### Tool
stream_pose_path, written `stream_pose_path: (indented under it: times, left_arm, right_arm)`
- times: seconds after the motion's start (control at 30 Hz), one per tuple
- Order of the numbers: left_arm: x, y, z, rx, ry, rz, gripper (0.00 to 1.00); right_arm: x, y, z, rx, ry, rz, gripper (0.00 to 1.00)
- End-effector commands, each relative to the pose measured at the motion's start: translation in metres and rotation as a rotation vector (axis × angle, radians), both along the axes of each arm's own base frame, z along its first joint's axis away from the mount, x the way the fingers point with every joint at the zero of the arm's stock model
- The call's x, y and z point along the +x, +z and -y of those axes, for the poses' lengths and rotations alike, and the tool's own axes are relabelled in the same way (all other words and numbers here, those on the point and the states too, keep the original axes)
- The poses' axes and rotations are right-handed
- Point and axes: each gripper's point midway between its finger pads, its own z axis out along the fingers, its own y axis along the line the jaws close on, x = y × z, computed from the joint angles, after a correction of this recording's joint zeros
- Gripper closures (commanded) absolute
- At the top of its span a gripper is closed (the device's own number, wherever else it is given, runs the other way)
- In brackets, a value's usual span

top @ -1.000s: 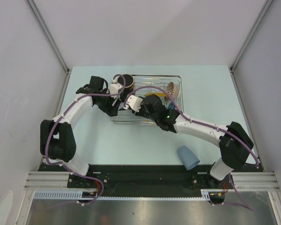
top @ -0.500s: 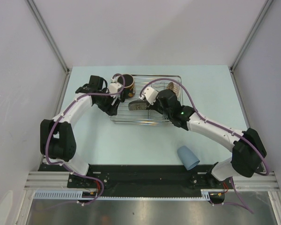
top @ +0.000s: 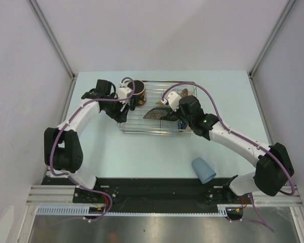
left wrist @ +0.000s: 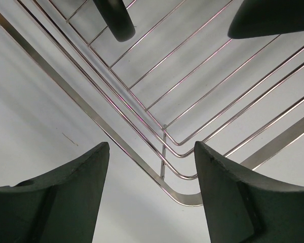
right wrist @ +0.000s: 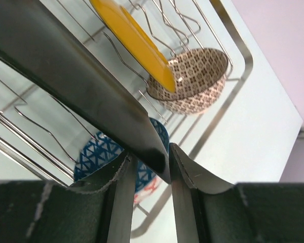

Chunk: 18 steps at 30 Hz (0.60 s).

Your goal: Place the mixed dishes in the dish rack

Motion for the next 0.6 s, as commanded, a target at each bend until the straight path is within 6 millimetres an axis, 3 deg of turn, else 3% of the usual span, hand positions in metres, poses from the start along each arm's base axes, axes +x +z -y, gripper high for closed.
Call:
stream_pose_path:
  times: [0.0, 0.43, 0.57]
  left_arm:
    - [0.015, 0.014, -0.001, -0.006, -0.009, 0.055, 0.27]
    - [0.016, 0.010, 0.001, -0.012, -0.007, 0.042, 0.28]
    - [0.017, 0.011, 0.001, -0.015, -0.003, 0.042, 0.28]
  right_arm:
    - [0.000, 0.025, 0.015, 0.034, -0.057, 0.057, 0.64]
    - [-0.002, 0.064, 0.017, 0.060, -0.042, 0.162, 0.64]
    - [-0.002, 0.054, 0.014, 0.049, -0.037, 0.131, 0.64]
